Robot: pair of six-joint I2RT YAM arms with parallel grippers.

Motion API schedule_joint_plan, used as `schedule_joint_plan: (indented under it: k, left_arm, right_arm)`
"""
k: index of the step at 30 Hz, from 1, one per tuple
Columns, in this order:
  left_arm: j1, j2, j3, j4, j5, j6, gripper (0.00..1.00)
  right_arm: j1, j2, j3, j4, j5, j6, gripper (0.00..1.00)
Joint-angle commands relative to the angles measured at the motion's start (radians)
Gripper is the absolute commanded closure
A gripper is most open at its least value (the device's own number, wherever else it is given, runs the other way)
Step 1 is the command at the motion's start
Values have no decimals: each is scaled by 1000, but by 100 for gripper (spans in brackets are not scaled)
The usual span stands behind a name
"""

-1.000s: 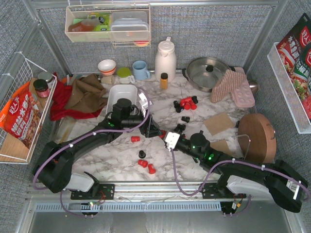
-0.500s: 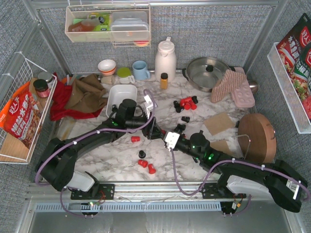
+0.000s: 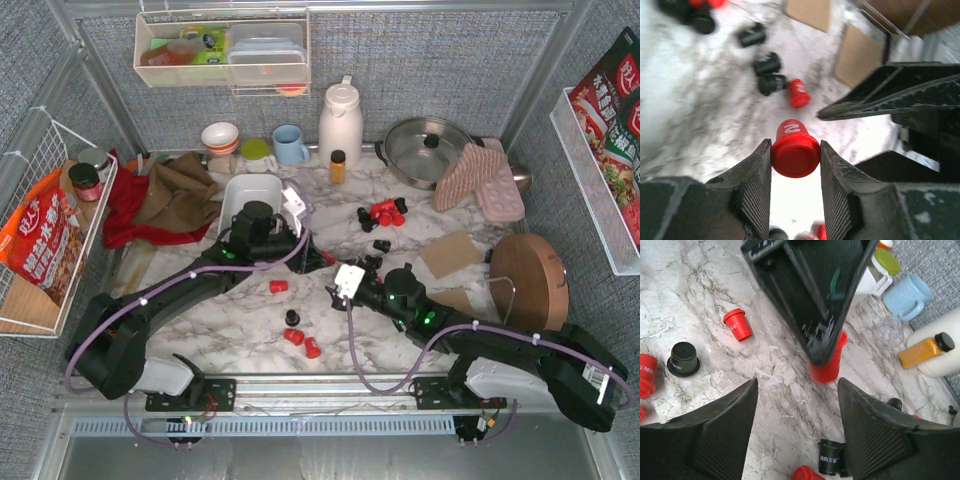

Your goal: Mix the coffee capsules in the storage basket

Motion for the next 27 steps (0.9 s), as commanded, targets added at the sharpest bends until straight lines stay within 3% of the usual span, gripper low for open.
schedule_joint_plan:
  k: [1, 5, 8, 13, 18, 21, 27]
  left_arm:
    - [48, -56, -25, 31, -204, -7, 72]
    - [141, -131, -80, 80, -441, -50, 71]
    - [221, -150, -116, 121, -565, -85, 68]
    - [293, -85, -81, 85, -580, -93, 65]
    - [354, -31, -57, 27, -667, -118, 59]
    - [390, -3, -40, -9, -668, -140, 50]
    - [403, 54, 21, -92, -621, -151, 31]
  right_arm:
    - [-6, 22, 38, -55, 48, 76, 29]
    - [-14, 65, 93, -140, 89, 231, 29]
    - [-14, 140, 156, -200, 76, 373, 41]
    - [-8, 274, 292, -341, 61, 614, 48]
    - [21, 376, 443, -572, 47, 748, 52]
    - [61, 402, 495, -687, 63, 784, 53]
    - [172, 369, 436, -769, 135, 838, 50]
